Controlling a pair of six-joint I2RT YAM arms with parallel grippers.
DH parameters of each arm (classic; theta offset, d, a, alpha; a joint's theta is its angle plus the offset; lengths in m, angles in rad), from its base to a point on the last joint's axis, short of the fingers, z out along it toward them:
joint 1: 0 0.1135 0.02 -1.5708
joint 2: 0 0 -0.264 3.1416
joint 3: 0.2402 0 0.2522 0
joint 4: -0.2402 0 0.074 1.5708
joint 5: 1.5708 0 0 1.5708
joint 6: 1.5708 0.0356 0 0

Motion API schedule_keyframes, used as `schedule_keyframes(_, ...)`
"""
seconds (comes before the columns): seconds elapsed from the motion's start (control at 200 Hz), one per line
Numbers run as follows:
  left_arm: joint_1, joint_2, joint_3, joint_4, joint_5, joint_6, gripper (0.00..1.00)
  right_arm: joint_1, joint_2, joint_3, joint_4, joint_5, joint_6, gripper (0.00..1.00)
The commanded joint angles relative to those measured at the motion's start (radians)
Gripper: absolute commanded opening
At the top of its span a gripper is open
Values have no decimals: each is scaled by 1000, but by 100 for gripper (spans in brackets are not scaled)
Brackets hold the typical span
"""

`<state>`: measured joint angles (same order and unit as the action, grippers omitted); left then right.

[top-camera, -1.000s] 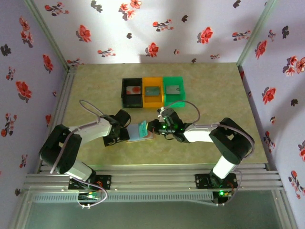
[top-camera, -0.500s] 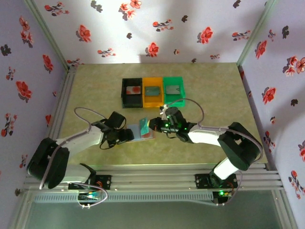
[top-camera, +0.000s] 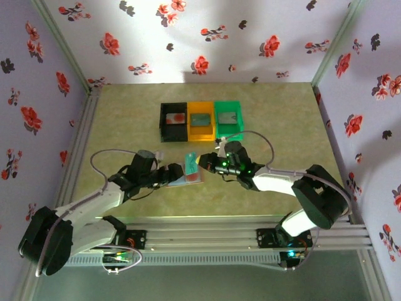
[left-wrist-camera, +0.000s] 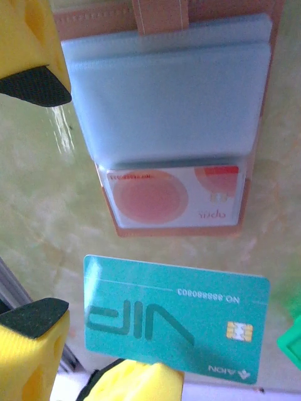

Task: Take the credit cards out of the card holder

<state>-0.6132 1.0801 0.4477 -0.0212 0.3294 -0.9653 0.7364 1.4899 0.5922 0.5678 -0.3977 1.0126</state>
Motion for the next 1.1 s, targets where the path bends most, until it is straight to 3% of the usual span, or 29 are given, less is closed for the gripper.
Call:
schedule_keyframes(0.0,-1,-11,-24,191,52,-71,85,-13,-23,-24,110,-32,62,0)
schedule_keyframes(0.245,-2,-5,-80,447,63,-166,84,-17,-26,-38,165,-46,100,0)
schedule_keyframes(0.66,-9,88,-101,675,100,-241,78,-16,-12,-38,216,-58,136,0)
schedule_keyframes(0.825,-13,119,-109,734,106,-263,73,-14,-8,-38,219,-60,142,0)
schedule_keyframes(1.095,-13,136,-136,829,110,-294,55,-15,3,-47,238,-64,150,0)
